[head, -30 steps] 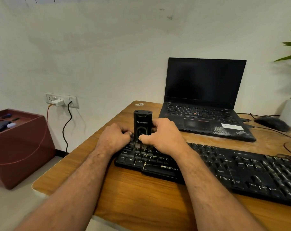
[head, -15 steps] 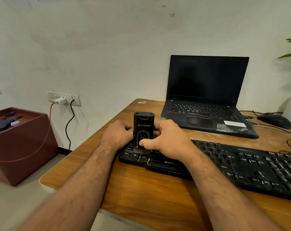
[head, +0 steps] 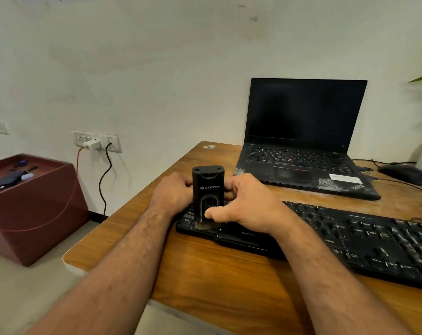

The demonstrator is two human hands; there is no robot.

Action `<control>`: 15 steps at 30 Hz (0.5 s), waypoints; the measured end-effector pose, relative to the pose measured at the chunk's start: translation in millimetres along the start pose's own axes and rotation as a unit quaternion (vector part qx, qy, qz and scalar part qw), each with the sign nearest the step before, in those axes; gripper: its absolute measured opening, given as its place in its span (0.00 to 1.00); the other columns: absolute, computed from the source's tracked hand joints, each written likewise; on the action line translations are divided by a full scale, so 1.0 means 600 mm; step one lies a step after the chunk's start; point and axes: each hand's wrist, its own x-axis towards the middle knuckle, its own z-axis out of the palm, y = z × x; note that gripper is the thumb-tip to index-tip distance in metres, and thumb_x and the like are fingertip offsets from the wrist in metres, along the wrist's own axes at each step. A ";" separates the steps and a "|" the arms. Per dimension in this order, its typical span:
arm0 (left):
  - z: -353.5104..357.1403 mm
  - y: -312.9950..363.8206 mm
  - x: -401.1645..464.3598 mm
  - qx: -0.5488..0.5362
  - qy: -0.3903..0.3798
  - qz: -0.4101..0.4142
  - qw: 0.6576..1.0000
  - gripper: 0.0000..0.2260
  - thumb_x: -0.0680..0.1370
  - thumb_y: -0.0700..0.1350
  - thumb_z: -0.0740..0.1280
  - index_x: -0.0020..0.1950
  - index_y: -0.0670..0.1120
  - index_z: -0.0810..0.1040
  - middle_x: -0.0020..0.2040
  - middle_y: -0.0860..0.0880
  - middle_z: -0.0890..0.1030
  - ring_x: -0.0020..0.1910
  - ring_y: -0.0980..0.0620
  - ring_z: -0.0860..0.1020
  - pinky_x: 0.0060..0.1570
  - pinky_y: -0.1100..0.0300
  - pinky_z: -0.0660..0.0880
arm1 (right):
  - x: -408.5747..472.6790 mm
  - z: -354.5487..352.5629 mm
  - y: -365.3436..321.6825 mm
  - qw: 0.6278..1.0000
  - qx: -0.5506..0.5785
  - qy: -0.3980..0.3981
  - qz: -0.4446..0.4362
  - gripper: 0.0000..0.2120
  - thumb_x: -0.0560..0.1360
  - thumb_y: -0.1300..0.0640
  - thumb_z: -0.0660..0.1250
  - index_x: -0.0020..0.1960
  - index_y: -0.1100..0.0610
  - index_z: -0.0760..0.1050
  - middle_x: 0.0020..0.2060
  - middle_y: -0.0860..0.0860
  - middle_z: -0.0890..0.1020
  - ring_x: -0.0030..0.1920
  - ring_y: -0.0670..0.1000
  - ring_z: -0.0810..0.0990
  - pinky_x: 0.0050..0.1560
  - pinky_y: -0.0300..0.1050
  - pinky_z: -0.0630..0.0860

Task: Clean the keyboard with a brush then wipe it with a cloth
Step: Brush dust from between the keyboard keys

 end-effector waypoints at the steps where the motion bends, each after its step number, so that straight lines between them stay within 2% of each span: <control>1: 0.000 0.000 0.001 0.006 0.000 0.002 1.000 0.12 0.77 0.51 0.68 0.34 0.49 0.76 0.34 0.54 0.79 0.35 0.55 0.77 0.35 0.63 0.71 | 0.000 -0.002 -0.001 1.000 -0.007 -0.001 -0.001 0.15 0.69 0.58 0.78 0.55 0.47 0.84 0.44 0.40 0.87 0.45 0.39 0.85 0.51 0.41 0.81; 4: 0.001 -0.002 0.003 -0.004 0.004 -0.010 1.000 0.12 0.76 0.49 0.68 0.34 0.47 0.78 0.33 0.53 0.79 0.34 0.54 0.77 0.37 0.61 0.74 | 0.002 -0.009 0.001 0.998 -0.051 0.041 -0.008 0.12 0.69 0.57 0.78 0.51 0.47 0.84 0.38 0.41 0.86 0.39 0.39 0.84 0.40 0.34 0.79; 8: 0.000 0.001 -0.001 0.007 0.015 0.009 1.000 0.09 0.76 0.48 0.67 0.36 0.46 0.77 0.34 0.55 0.78 0.35 0.54 0.76 0.35 0.64 0.70 | -0.003 -0.007 -0.006 0.999 -0.042 -0.004 -0.021 0.14 0.70 0.60 0.77 0.53 0.49 0.83 0.40 0.38 0.86 0.41 0.33 0.82 0.42 0.27 0.75; 12: 0.002 -0.002 0.002 -0.012 0.014 -0.005 1.000 0.08 0.74 0.50 0.69 0.38 0.48 0.81 0.36 0.54 0.81 0.38 0.53 0.79 0.37 0.62 0.73 | 0.006 -0.002 -0.003 0.992 -0.105 0.070 -0.020 0.24 0.68 0.51 0.77 0.62 0.43 0.77 0.46 0.40 0.85 0.44 0.38 0.83 0.49 0.41 0.81; 15: 0.002 -0.001 0.001 0.000 0.012 0.002 1.000 0.09 0.76 0.48 0.68 0.38 0.47 0.79 0.35 0.56 0.78 0.36 0.56 0.76 0.36 0.63 0.71 | 0.003 -0.004 -0.002 0.997 -0.070 0.032 -0.024 0.20 0.68 0.54 0.78 0.59 0.46 0.81 0.47 0.40 0.86 0.49 0.37 0.83 0.53 0.41 0.81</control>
